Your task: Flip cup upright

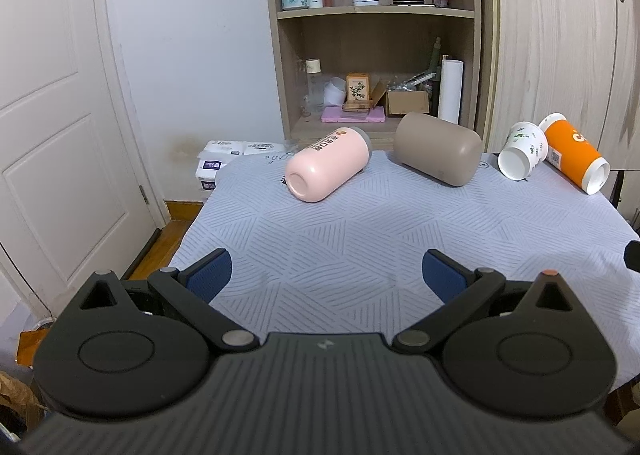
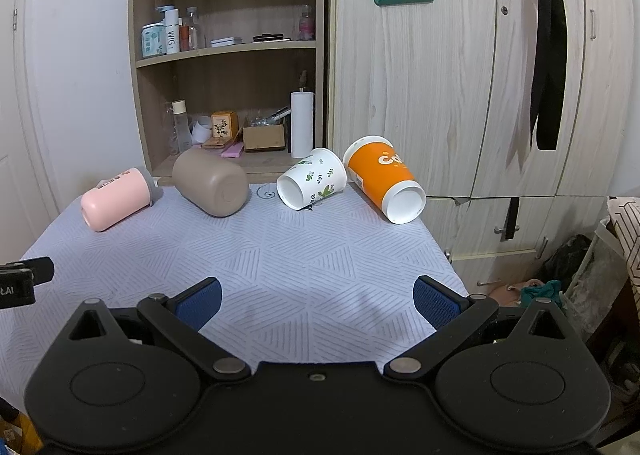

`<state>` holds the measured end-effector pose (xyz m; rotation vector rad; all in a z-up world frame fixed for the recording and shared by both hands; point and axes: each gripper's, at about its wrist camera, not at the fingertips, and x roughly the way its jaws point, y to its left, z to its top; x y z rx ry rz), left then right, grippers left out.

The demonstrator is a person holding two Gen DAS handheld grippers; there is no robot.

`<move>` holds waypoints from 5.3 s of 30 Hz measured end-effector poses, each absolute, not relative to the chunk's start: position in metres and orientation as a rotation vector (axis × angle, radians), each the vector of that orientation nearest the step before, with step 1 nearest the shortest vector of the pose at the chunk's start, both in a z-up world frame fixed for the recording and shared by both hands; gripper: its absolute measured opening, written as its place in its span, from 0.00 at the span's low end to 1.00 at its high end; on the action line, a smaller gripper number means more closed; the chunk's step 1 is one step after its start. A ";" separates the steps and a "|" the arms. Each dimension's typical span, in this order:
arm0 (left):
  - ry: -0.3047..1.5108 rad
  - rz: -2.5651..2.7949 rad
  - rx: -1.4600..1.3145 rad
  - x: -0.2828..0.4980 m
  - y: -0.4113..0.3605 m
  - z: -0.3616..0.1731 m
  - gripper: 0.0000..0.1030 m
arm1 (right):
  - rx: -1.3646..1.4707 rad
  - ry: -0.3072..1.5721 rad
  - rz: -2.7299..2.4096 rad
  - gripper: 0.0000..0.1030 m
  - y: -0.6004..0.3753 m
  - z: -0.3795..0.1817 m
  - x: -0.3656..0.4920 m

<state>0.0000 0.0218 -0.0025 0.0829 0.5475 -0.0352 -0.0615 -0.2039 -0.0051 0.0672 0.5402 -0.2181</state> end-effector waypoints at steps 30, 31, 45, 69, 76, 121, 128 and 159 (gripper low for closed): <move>0.656 -0.300 0.005 0.026 -0.031 0.019 1.00 | 0.071 0.510 -0.089 1.00 -0.247 0.005 -0.040; 0.662 -0.322 0.018 0.031 -0.043 0.022 1.00 | 0.080 0.499 -0.075 1.00 -0.255 0.006 -0.038; 0.733 -0.432 0.046 0.122 -0.170 0.013 0.95 | 0.190 0.583 0.082 1.00 -0.382 -0.015 0.057; 0.858 -0.522 -0.129 0.203 -0.228 -0.019 0.85 | 0.131 0.717 0.125 0.77 -0.406 -0.058 0.174; 0.896 -0.561 -0.186 0.207 -0.225 -0.022 0.85 | 0.243 0.703 0.102 0.69 -0.410 -0.056 0.155; 1.090 -0.726 -0.310 0.151 -0.180 -0.058 0.64 | 0.340 0.740 0.125 0.70 -0.335 -0.040 0.035; 1.086 -0.721 -0.263 0.143 -0.176 -0.052 0.64 | 0.386 0.770 0.158 0.65 -0.333 -0.044 0.039; 1.128 -0.724 -0.292 0.137 -0.067 -0.058 0.87 | 0.410 0.881 0.359 0.82 -0.264 -0.047 0.054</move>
